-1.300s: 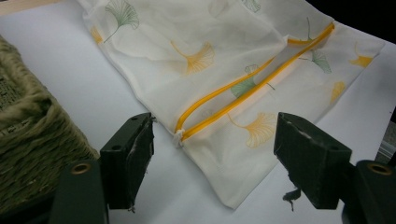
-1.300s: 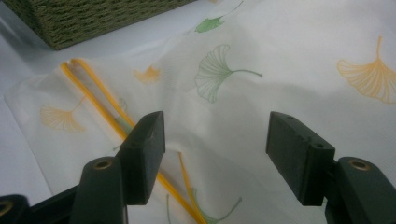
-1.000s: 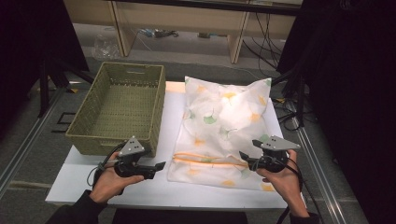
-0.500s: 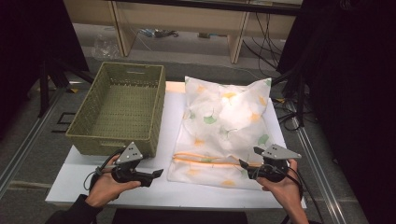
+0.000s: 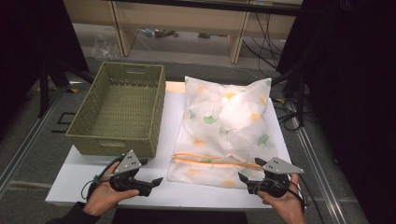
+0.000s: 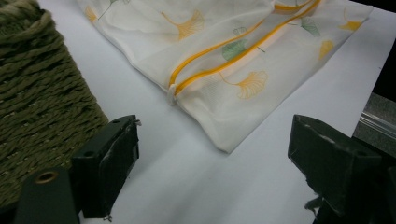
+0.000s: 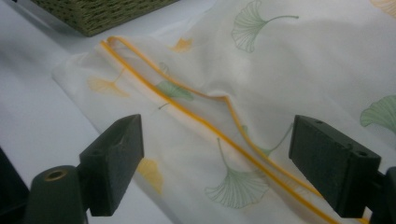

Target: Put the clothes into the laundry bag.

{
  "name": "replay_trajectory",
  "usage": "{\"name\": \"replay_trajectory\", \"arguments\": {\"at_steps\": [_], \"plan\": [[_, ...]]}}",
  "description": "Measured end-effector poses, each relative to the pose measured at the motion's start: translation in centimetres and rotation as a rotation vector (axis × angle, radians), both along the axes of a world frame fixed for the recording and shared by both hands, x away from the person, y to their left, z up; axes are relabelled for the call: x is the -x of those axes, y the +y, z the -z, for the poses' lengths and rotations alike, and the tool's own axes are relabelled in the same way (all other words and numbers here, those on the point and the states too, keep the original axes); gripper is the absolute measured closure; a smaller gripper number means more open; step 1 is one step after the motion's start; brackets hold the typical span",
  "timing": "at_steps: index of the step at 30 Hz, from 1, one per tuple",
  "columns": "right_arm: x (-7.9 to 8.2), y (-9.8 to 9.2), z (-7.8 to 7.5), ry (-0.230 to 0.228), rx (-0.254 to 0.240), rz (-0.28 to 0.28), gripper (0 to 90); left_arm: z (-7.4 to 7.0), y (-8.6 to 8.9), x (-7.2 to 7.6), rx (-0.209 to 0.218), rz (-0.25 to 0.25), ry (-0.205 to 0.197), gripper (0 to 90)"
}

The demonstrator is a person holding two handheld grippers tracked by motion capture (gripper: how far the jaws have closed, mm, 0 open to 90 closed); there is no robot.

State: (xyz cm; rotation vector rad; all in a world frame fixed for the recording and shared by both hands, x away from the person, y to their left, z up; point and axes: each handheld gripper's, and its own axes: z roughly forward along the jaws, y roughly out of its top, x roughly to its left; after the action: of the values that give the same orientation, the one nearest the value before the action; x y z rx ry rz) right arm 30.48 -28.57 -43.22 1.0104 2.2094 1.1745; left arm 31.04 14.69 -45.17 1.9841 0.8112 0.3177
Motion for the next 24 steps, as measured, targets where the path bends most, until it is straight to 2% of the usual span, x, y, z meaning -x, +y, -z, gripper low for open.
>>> {"name": "replay_trajectory", "arguments": {"at_steps": [4, 6, 7, 8, 9, 10, 11, 13, 14, 15, 17, 19, 20, 24], "plan": [[1.1, -0.1, 0.4, -0.007, -0.015, -0.007, 16.7, 0.0, -0.4, 0.6, -0.010, 0.010, -0.014, 16.0], [1.4, -0.1, 0.7, 0.018, -0.019, -0.039, 16.5, 0.0, -0.5, 0.8, -0.011, 0.012, -0.017, 15.9], [1.4, -0.1, 0.8, 0.004, -0.016, -0.041, 16.5, 0.1, -0.6, 0.9, -0.005, 0.012, -0.017, 15.9], [1.8, 0.0, 0.8, 0.015, -0.016, -0.018, 16.6, 0.0, -0.6, 1.0, -0.018, 0.013, -0.015, 16.0], [1.6, -0.1, 0.9, 0.007, -0.011, -0.032, 16.7, 0.1, -0.6, 1.0, -0.017, 0.009, -0.014, 16.0], [1.8, 0.1, 1.1, 0.025, -0.016, -0.017, 16.8, 0.1, -0.5, 1.0, -0.015, 0.007, -0.016, 16.0], [1.7, 0.0, 1.1, 0.015, -0.008, -0.021, 16.8, 0.1, -0.4, 0.9, -0.024, 0.010, -0.017, 16.1], [1.7, 0.0, 1.2, 0.041, -0.007, -0.017, 17.1, 0.2, -0.2, 0.7, -0.008, -0.004, -0.016, 16.1], [1.6, -0.1, 1.2, 0.022, 0.006, -0.016, 17.7, 0.2, -0.2, 0.7, 0.008, -0.010, -0.012, 16.0], [1.7, 0.0, 1.1, 0.031, 0.004, -0.014, 18.3, 0.2, -0.1, 0.6, 0.029, -0.008, -0.011, 16.1], [1.6, -0.1, 1.1, 0.014, 0.007, -0.022, 18.5, 0.1, 0.0, 0.6, 0.020, -0.025, -0.023, 16.2], [1.6, -0.1, 1.1, 0.020, 0.013, -0.019, 18.5, 0.1, 0.0, 0.6, 0.020, -0.029, -0.019, 16.1], [1.4, -0.1, 1.1, 0.002, 0.023, -0.025, 18.6, 0.1, 0.0, 0.6, 0.017, -0.027, -0.018, 16.2], [1.4, -0.1, 1.1, 0.005, 0.019, -0.029, 18.7, 0.0, -0.2, 0.8, 0.015, -0.021, -0.027, 16.2]]}}
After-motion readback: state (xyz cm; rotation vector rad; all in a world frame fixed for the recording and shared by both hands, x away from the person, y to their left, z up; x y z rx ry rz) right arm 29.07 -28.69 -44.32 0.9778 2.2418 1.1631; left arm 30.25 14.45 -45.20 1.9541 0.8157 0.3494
